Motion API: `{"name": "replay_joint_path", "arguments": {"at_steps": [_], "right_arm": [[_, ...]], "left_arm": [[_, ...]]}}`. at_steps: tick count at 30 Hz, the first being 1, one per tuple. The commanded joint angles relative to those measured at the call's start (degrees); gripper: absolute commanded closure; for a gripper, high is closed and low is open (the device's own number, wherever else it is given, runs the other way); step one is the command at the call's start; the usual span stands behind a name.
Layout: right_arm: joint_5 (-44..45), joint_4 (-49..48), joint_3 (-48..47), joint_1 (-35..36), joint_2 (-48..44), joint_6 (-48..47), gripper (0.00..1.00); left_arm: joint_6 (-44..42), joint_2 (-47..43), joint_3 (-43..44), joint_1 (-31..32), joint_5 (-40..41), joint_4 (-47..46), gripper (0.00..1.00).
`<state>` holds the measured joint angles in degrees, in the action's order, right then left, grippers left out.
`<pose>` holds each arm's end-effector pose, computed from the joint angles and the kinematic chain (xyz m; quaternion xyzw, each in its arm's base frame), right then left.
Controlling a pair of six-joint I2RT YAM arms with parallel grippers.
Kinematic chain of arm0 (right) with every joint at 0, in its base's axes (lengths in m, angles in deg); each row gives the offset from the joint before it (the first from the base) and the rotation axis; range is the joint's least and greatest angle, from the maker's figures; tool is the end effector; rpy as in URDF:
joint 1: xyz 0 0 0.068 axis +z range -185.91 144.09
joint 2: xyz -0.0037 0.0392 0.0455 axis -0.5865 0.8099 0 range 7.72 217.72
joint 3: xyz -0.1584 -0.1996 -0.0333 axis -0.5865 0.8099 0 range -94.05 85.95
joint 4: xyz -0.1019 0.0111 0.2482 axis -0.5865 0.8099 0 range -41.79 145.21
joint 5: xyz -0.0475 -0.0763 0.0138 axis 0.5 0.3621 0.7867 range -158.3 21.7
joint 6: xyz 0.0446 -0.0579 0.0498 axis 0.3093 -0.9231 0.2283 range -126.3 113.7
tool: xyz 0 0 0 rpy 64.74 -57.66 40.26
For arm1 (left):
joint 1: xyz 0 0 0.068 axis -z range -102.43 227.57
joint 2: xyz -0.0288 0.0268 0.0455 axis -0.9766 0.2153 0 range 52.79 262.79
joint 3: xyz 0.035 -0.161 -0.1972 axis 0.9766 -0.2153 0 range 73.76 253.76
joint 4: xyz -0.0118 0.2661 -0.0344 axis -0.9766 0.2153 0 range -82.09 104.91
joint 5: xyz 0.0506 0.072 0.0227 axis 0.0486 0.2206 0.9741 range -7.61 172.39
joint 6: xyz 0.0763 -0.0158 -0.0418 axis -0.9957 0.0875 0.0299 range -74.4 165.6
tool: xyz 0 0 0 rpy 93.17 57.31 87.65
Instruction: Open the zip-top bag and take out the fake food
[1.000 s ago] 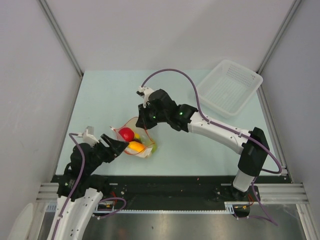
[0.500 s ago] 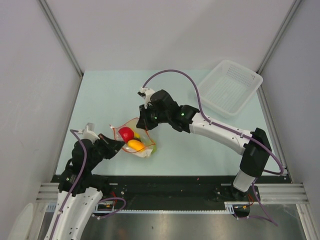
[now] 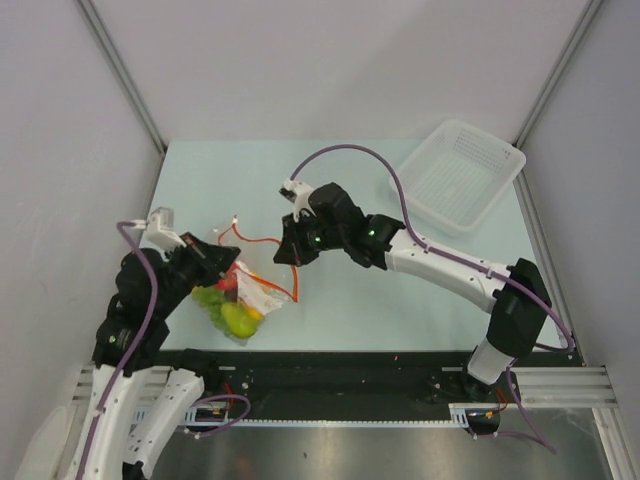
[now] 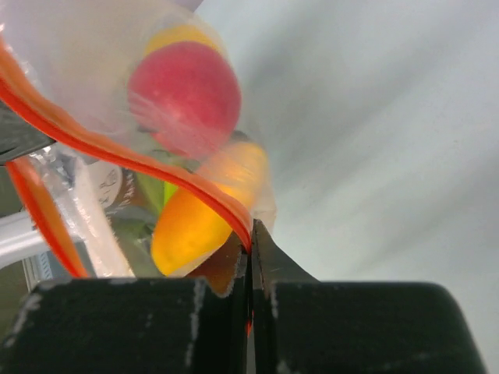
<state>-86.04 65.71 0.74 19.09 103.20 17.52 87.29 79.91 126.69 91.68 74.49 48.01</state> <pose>0.2297 0.3697 0.3046 -0.3041 0.7934 0.4262 0.3107 0.1409 -0.0466 0.3528 -0.1467 0.7751 -0.3346 0.5156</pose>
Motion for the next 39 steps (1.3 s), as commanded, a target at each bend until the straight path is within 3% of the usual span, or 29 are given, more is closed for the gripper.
{"name": "replay_joint_path", "arguments": {"at_steps": [1, 5, 9, 13, 20, 24, 27, 33, 39], "right_arm": [[-1.2, -3.2, 6.5, -1.4, -5.4, 1.2, 1.0], [0.7, -4.1, 15.3, -3.6, -7.2, 1.2, 0.98], [3.8, -1.2, 20.4, -4.6, -8.5, 0.0, 0.89], [9.4, 5.1, 18.5, -4.2, -8.6, -3.8, 0.66], [22.9, 14.7, 9.4, 0.7, -10.2, -5.1, 0.44], [31.6, 18.5, 4.2, 4.1, -11.8, -0.1, 0.44], [29.2, 14.3, 5.1, 5.2, -13.5, 5.6, 0.45], [22.6, 7.2, 8.7, 6.6, -13.2, 13.4, 0.69], [21.7, 4.9, 10.1, 7.8, -10.4, 14.7, 0.83]], "left_arm": [[-0.8, 7.2, -5.4, -0.3, -9.5, -7.9, 1.0], [3.7, 8.0, -16.7, -0.2, -14.2, -18.3, 1.0], [5.9, 9.0, -21.5, -0.2, -18.4, -24.1, 1.0], [5.7, 9.4, -22.2, -0.2, -18.8, -24.7, 1.0], [8.9, 9.9, -22.4, -0.1, -23.7, -30.2, 1.0], [10.5, 9.4, -22.3, 0.0, -25.8, -31.5, 1.0], [9.9, 8.1, -21.2, 0.2, -25.2, -30.4, 1.0], [10.3, 7.6, -20.4, 0.3, -25.5, -30.5, 1.0], [10.9, 7.9, -20.8, 0.5, -25.8, -31.5, 1.0]]}}
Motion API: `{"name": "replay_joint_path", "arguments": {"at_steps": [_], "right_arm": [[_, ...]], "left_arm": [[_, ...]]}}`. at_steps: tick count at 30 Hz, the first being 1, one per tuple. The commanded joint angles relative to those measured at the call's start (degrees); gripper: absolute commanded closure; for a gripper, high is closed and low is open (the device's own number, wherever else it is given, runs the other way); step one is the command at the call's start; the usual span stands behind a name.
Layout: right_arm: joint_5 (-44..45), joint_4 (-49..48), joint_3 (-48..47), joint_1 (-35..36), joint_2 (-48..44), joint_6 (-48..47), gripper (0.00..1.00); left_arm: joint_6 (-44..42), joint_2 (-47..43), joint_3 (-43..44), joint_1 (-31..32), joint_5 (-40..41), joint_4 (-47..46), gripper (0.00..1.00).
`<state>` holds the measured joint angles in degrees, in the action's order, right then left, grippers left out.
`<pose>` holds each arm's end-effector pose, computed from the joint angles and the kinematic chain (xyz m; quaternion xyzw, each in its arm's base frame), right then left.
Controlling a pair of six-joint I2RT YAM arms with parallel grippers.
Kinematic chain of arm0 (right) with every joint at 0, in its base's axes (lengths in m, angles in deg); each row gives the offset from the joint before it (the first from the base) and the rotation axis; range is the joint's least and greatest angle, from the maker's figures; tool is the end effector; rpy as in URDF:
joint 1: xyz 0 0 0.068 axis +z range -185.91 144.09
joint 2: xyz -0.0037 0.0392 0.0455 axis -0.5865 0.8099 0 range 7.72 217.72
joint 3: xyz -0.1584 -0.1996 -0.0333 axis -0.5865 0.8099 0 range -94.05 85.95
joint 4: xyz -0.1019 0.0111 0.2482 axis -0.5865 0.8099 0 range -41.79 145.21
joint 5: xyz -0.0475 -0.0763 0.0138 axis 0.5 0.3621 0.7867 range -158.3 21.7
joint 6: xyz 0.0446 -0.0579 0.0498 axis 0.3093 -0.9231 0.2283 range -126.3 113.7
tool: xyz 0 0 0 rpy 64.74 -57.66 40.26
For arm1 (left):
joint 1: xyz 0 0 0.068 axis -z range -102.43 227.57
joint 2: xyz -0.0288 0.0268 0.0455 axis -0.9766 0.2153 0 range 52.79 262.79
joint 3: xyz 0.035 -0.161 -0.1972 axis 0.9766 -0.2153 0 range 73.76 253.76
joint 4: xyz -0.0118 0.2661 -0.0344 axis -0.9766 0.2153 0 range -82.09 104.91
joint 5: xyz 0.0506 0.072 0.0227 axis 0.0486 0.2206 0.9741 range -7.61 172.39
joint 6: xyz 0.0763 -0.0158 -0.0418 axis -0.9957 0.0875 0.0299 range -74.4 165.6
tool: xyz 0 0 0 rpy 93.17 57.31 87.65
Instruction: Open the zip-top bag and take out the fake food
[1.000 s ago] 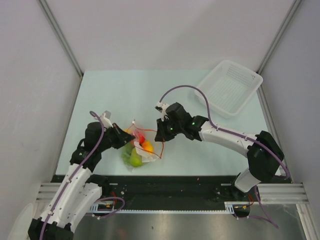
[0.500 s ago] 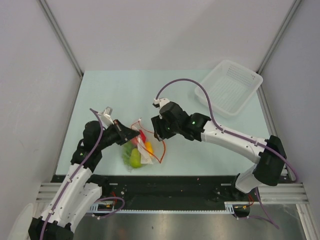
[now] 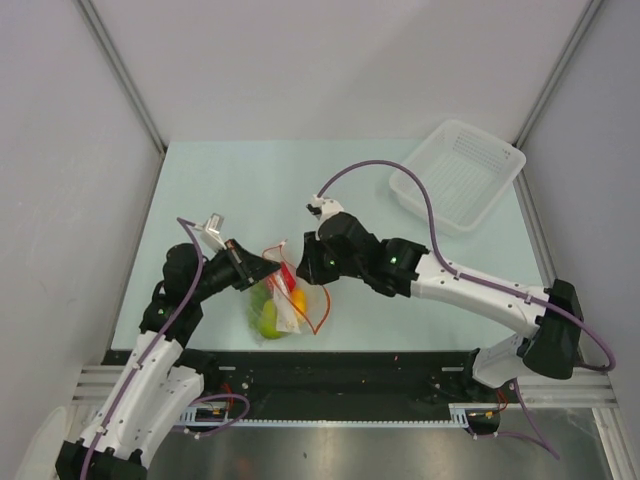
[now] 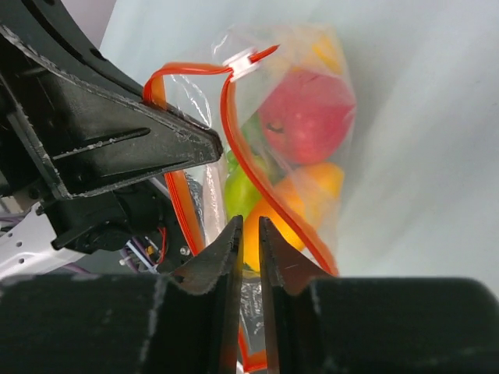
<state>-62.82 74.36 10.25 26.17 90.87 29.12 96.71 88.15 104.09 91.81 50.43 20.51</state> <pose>0.1825 0.3282 0.3018 -0.1810 0.8618 0.3271 0.3429 0.1923 -0.0918 0.2517 -0.0912 0.7875 -0.4935 0.3578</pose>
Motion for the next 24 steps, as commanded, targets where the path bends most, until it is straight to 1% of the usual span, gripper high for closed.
{"name": "replay_joint_path", "arguments": {"at_steps": [1, 4, 7, 10, 13, 15, 16, 17, 22, 23, 24], "right_arm": [[-1.5, -3.8, 0.9, 0.7, 2.6, 3.5, 0.84], [-1.6, -6.0, 2.9, 0.8, 3.3, 4.3, 0.86], [-1.9, -5.9, 3.3, 0.8, 5.0, 4.4, 0.87], [-2.5, -5.9, 4.3, 0.7, 6.7, 4.4, 0.85], [-4.2, -7.8, 5.6, 0.4, 8.6, 4.8, 0.8], [-4.9, -8.6, 6.1, 0.1, 10.2, 5.4, 0.76], [-6.9, -9.0, 6.9, 0.0, 10.5, 5.6, 0.75], [-7.2, -10.1, 7.4, -0.2, 10.9, 6.1, 0.72], [-8.9, -13.8, 10.8, -1.6, 11.9, 7.1, 0.64], [-9.3, -14.2, 11.7, -1.8, 12.0, 7.1, 0.6], [-9.6, -14.5, 12.2, -2.2, 12.2, 7.4, 0.59]], "left_arm": [[1.4, -0.1, 2.0, 0.4, -2.0, -4.0, 1.0], [0.7, 0.1, 2.4, 0.4, -2.0, -3.5, 1.0], [1.4, 0.0, 2.1, 0.4, -2.0, -4.2, 1.0], [1.1, 0.2, 2.3, 0.4, -2.2, -4.0, 1.0], [1.5, 0.4, 1.1, 0.6, -2.1, -4.7, 1.0], [4.1, 0.4, -1.3, 1.5, -2.3, -7.4, 1.0], [5.0, 0.2, -2.2, 2.0, -2.2, -8.7, 1.0], [6.5, 0.2, -2.9, 3.2, -2.0, -10.9, 1.0], [7.9, 2.0, -5.7, 7.0, 1.6, -12.4, 1.0], [8.5, 2.3, -6.1, 8.2, 1.8, -15.0, 1.0], [8.7, 3.7, -6.5, 8.7, 2.2, -15.6, 1.0]]}}
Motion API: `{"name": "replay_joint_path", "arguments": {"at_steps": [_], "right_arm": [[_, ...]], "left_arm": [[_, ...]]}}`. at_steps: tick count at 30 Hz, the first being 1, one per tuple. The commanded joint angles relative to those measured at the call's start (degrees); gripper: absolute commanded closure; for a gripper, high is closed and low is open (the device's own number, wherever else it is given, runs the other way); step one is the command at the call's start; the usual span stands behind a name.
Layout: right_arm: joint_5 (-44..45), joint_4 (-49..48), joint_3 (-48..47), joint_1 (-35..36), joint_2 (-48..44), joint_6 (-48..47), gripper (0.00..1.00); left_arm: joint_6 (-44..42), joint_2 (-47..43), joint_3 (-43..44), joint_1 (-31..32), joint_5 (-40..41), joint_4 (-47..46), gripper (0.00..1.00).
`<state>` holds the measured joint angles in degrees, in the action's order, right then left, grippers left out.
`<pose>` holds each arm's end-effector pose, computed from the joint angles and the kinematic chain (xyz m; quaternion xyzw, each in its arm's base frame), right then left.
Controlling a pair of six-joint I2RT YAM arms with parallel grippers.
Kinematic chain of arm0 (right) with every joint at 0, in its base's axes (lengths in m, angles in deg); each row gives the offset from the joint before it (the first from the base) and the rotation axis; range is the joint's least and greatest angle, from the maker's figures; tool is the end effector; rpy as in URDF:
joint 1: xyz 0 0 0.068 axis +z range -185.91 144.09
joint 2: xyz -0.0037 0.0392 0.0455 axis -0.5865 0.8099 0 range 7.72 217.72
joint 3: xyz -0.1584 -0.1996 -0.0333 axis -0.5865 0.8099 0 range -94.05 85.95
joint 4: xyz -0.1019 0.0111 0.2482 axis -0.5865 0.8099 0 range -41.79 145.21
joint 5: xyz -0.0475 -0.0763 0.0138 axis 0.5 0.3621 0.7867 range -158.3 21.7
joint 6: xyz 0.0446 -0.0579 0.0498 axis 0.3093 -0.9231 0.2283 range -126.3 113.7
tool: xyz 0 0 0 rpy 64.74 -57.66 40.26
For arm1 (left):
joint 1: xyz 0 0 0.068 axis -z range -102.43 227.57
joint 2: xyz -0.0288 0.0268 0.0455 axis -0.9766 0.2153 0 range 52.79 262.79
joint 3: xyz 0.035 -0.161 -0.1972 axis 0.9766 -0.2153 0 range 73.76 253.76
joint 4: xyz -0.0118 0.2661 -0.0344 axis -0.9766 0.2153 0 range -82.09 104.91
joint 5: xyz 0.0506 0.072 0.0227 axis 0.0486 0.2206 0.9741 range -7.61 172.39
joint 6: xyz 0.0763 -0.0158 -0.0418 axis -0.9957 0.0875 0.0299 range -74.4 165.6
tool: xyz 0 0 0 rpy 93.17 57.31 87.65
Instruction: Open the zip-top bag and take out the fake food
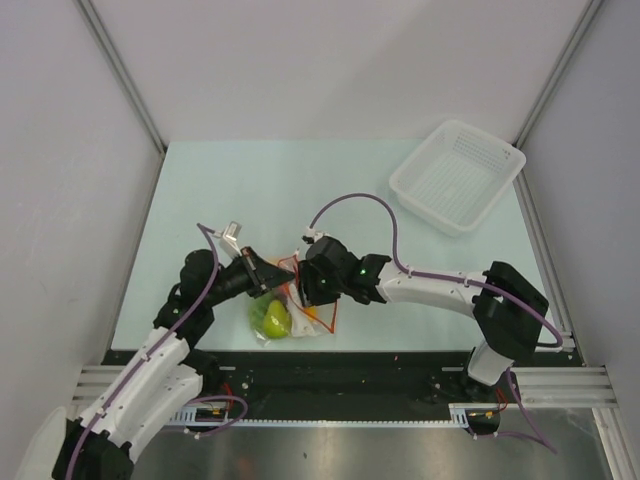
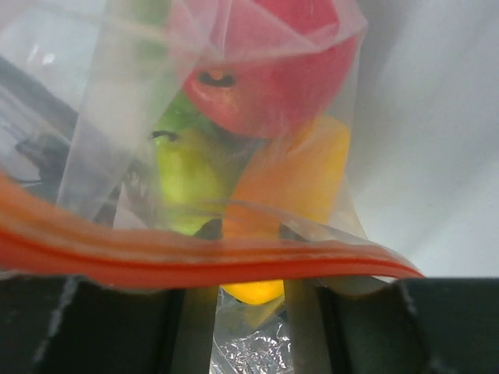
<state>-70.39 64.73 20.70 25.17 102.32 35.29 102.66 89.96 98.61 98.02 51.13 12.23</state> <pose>0.1888 0.3476 0.1793 -0.1636 0.9121 0.3038 0.2214 0.1895 -0.1143 0.2273 -0.0898 0.7838 -0.5286 0.3133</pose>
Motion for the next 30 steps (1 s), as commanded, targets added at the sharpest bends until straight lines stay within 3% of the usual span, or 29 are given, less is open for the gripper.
{"name": "replay_joint_path", "arguments": {"at_steps": [1, 10, 18, 22, 30], "right_arm": [[-2.6, -5.9, 2.1, -1.2, 1.2, 1.2, 0.57], [-4.2, -11.3, 6.8, -2.2, 4.4, 2.3, 0.34], [-6.6, -15.9, 9.0, -2.5, 9.1, 2.8, 0.24], [-5.4, -15.3, 8.6, -2.1, 9.5, 1.7, 0.3], [7.1, -4.5, 3.1, 1.0, 1.2, -6.2, 0.44]], "left_arm": [[2.6, 2.6, -0.9, 3.0, 2.2, -7.7, 1.0], [1.0, 7.9, -1.6, 8.8, 7.1, -9.5, 1.0], [1.5, 7.1, -4.3, 10.2, 9.4, -9.4, 1.0], [0.9, 6.1, -4.6, 10.2, 10.6, -7.7, 1.0], [-0.6, 5.5, -3.4, 10.2, 10.6, -5.3, 1.0]]}}
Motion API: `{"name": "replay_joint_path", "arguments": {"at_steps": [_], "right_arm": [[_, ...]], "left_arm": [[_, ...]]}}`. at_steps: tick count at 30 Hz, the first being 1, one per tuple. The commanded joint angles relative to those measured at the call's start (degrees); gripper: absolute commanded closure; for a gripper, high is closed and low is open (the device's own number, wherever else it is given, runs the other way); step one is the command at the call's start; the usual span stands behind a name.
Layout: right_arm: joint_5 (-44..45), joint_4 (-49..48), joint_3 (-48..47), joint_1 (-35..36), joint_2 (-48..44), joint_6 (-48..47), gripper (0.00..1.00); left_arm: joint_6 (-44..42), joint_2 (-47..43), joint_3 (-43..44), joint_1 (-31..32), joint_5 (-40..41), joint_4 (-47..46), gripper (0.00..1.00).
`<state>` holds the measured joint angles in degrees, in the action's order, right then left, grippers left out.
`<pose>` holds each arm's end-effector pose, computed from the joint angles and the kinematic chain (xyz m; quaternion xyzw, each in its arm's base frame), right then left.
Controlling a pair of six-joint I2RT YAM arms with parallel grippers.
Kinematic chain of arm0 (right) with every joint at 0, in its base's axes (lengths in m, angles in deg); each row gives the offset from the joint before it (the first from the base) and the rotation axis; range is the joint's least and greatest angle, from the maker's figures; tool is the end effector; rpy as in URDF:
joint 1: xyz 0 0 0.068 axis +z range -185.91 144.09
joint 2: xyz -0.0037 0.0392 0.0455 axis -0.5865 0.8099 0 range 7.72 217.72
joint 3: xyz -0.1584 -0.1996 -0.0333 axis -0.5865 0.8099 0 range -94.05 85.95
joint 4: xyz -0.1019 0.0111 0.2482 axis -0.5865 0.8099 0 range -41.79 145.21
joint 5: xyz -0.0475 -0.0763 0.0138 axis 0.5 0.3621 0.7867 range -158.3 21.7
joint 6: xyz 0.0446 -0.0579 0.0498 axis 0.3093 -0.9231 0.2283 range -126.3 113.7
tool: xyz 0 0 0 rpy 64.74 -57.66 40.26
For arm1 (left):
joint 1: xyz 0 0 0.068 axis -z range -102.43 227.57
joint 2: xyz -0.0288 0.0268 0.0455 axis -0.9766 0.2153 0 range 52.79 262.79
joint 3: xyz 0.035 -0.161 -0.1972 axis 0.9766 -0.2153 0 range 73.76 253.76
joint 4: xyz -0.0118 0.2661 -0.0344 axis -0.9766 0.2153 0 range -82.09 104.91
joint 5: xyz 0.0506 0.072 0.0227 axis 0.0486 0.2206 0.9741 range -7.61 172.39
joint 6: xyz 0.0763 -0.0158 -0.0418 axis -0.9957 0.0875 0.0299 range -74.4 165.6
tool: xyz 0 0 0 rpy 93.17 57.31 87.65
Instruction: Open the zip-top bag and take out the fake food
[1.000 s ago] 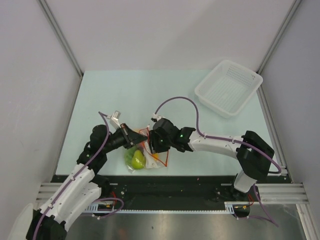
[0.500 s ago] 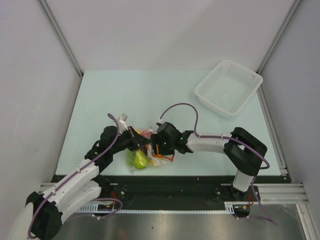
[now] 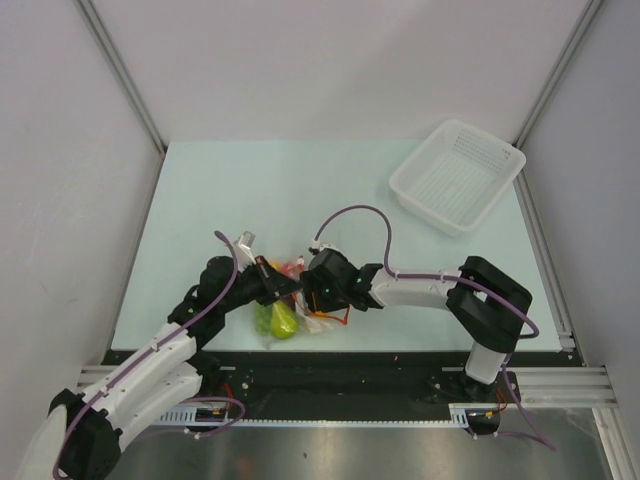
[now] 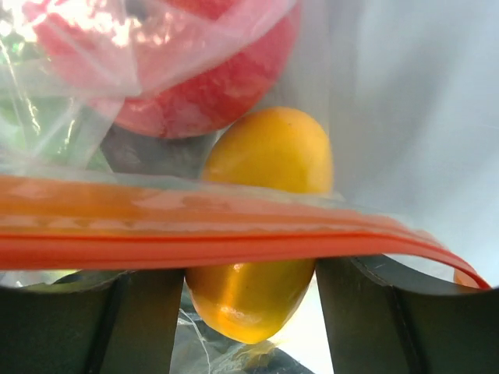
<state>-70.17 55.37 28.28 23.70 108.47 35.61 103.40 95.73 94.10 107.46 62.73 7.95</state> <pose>0.1947 0.3370 0.1108 -0.1502 0.9282 0.2730 0.2032 0.1875 -0.1384 0.1834 -0.1059 0.8186 -0.4810 0.2956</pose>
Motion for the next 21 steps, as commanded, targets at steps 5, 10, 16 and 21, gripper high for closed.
{"name": "replay_joint_path", "arguments": {"at_steps": [5, 10, 16, 21], "right_arm": [[8.1, 9.5, -6.3, 3.0, -10.9, -9.9, 0.67], [5.8, 10.9, -6.4, 3.6, -15.0, -13.1, 0.78], [6.2, 8.0, -4.6, 4.0, -19.4, -16.4, 0.85], [5.3, 8.4, -6.1, 4.1, -22.7, -17.3, 0.89]], "left_arm": [[-2.2, -0.1, 2.7, 0.9, -1.6, -0.5, 1.0], [-3.2, -0.5, 4.3, 0.8, -0.9, 1.4, 1.0], [-4.5, 0.7, 6.8, 0.9, -1.5, 2.0, 1.0], [-5.1, -0.2, 7.8, 0.8, -0.9, 4.3, 1.0]]}}
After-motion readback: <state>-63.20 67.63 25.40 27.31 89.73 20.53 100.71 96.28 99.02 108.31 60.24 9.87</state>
